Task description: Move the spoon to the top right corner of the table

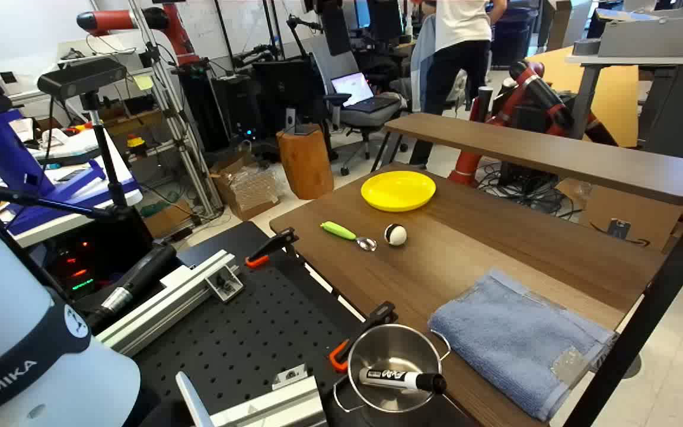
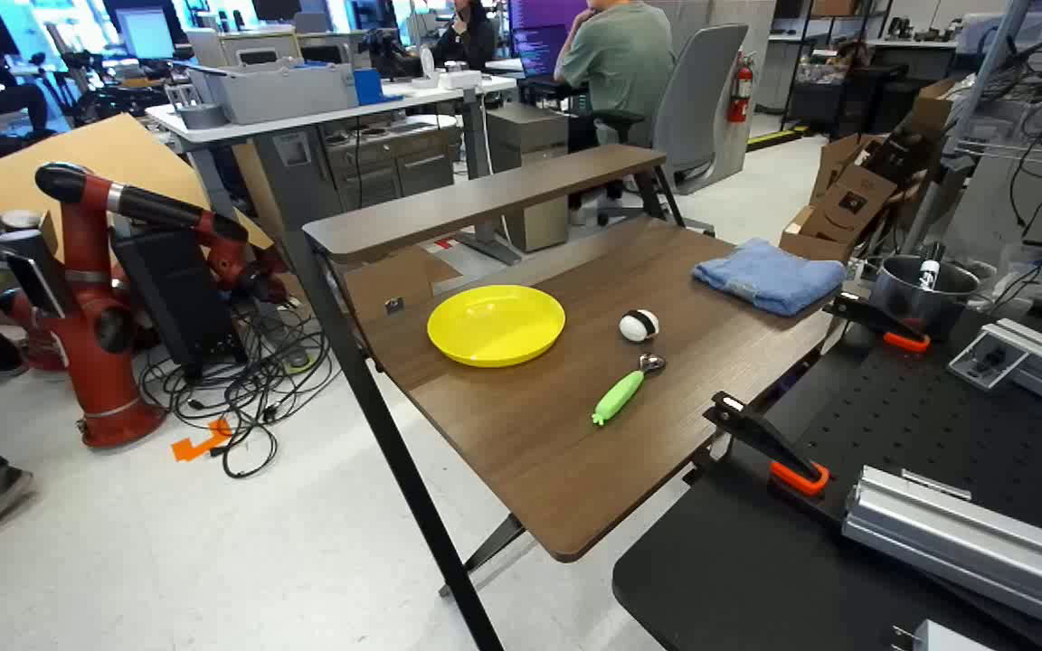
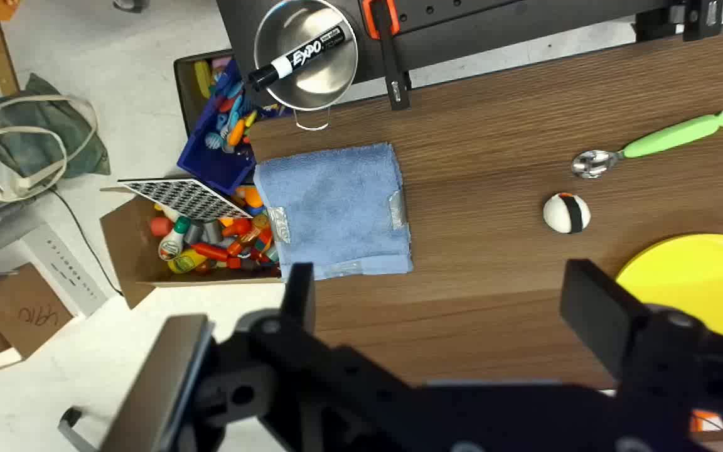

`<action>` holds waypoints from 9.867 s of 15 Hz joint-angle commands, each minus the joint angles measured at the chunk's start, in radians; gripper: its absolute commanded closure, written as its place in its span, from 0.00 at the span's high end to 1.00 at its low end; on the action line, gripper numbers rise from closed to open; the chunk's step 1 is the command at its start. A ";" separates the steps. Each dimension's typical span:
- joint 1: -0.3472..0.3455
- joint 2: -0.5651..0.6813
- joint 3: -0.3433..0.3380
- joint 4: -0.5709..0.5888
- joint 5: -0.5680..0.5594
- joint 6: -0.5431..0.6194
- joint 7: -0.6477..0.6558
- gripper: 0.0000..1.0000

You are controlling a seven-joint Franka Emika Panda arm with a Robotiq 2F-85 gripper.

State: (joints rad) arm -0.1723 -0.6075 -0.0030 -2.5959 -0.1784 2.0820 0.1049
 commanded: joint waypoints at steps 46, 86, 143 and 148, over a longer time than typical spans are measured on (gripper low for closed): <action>0.128 0.105 0.053 -0.062 0.241 0.052 0.181 1.00; 0.112 1.229 0.367 0.190 0.608 1.085 0.489 1.00; -0.106 1.269 -0.016 0.686 1.145 0.514 0.053 0.07; -0.104 1.361 -0.033 0.782 1.139 0.535 0.097 0.07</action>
State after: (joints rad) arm -0.2990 0.6966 -0.0113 -1.8800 0.9341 2.6039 0.1728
